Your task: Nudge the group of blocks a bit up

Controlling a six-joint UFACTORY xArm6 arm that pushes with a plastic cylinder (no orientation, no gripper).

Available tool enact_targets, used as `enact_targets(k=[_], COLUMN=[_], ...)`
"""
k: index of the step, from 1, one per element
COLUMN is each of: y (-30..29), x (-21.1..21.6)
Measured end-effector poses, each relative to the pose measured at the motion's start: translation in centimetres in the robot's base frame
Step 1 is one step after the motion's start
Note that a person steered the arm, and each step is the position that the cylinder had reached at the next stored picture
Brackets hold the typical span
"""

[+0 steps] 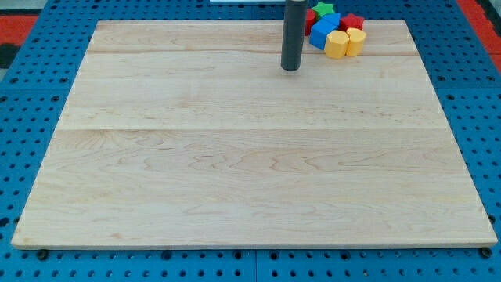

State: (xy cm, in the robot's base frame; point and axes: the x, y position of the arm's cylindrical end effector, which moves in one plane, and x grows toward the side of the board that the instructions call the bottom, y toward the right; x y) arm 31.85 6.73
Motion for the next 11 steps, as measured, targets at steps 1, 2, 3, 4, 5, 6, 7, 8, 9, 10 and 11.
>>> enact_targets(k=[1, 2, 3, 4, 5, 6, 7, 8, 9, 10, 11], y=[5.4, 15.0, 23.1, 25.9, 25.7, 24.8, 22.0, 15.4, 12.6, 9.4, 6.8], x=[1.8, 1.5, -2.5, -10.6, -12.8, -12.7, -12.7, -12.7, -12.3, -11.6, -10.2])
